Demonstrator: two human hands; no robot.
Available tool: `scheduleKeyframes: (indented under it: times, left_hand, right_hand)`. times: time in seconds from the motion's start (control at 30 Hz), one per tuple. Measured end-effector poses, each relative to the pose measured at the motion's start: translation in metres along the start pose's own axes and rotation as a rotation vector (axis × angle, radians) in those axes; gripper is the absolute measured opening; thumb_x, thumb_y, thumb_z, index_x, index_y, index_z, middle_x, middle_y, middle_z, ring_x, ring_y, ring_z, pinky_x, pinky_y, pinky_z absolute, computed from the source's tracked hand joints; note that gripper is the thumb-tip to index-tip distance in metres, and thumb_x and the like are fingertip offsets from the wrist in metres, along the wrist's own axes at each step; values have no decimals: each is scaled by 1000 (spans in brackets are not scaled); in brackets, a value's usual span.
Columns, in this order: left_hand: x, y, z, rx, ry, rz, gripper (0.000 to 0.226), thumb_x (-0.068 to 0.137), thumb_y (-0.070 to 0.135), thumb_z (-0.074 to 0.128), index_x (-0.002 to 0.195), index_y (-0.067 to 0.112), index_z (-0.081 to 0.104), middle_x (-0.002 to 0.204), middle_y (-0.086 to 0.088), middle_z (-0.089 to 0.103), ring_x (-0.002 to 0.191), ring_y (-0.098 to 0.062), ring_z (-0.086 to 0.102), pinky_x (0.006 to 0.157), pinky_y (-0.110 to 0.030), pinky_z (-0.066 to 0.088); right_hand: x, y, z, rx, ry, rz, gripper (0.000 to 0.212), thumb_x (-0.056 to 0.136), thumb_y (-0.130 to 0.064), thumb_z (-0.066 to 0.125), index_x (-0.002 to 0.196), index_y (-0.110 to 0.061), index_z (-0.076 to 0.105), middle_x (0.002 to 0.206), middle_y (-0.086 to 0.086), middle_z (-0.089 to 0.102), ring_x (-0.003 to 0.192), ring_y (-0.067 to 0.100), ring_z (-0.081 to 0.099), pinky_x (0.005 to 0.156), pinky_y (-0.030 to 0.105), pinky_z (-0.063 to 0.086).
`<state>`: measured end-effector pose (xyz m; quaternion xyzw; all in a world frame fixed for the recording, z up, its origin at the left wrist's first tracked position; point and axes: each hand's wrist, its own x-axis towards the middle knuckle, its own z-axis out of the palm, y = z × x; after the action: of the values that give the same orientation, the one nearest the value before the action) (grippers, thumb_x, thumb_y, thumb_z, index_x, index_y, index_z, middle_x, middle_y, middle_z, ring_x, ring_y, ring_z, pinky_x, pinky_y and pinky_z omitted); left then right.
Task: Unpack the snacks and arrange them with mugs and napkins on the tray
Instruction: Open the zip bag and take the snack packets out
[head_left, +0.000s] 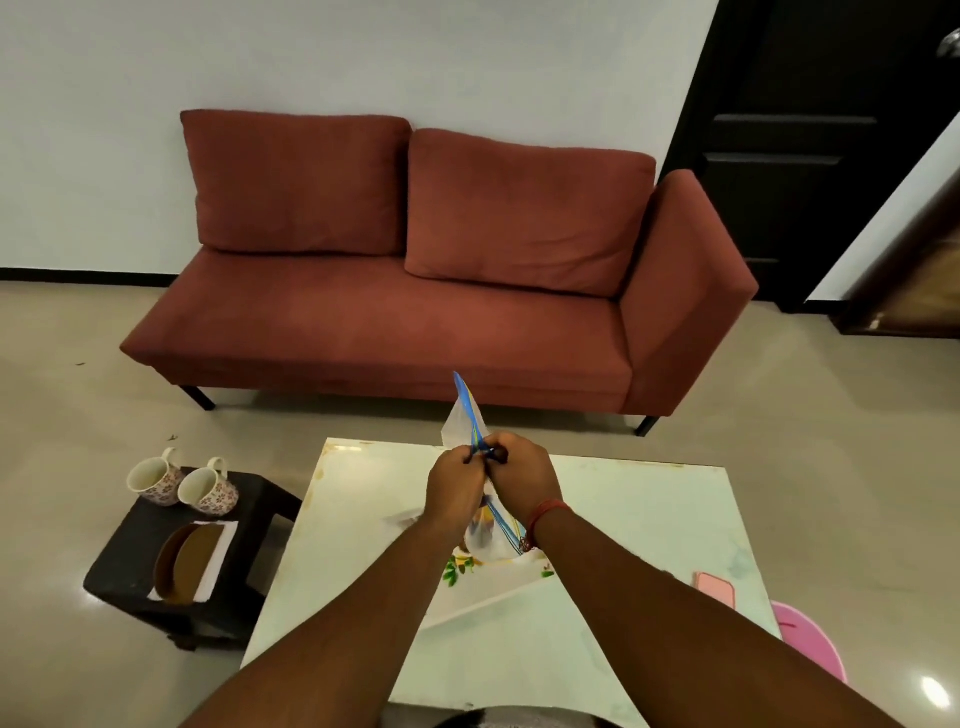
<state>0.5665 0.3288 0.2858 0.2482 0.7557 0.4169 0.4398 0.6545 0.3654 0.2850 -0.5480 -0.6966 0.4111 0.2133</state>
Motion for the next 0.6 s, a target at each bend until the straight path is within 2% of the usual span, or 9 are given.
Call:
scheduleKeyframes:
  times: [0.13,0.23,0.4,0.5,0.6]
  left_hand:
    - [0,0,7,139,70,79,19,99,15,48,93,18,66,91,-6,68,84,-26,67,77,-47,61]
    - [2,-3,7,191,77,104,17,96,14,52,90,17,68,86,-5,70,82,-26,68,78,-46,60]
    - [7,-7,1,63,69,33,20,97,11,54,107,8,71,93,-13,71,84,-27,70,77,-42,62]
    - [11,-5,-7,-38,59,4,18,96,8,55,104,9,71,92,-14,71,82,-26,71,73,-40,63]
    - [18,3,-24,-68,53,26,16,95,8,55,95,9,70,85,-12,70,71,-21,68,68,-43,63]
  right_hand:
    - [0,13,-5,90,-8,45,22,86,-8,60,94,-26,71,86,-8,69,82,13,65,79,26,54]
    - [4,19,-6,137,-23,71,23,86,-6,62,100,-20,73,92,-3,72,83,13,67,83,25,56]
    - [8,19,5,165,-38,82,23,89,-5,59,106,-15,73,104,5,70,91,19,66,88,35,57]
    - [9,11,12,201,-16,96,26,89,-2,58,105,-15,72,106,5,68,93,20,66,88,37,57]
    - [16,2,14,236,48,124,30,86,-2,55,106,-17,72,102,2,68,93,23,67,86,42,58]
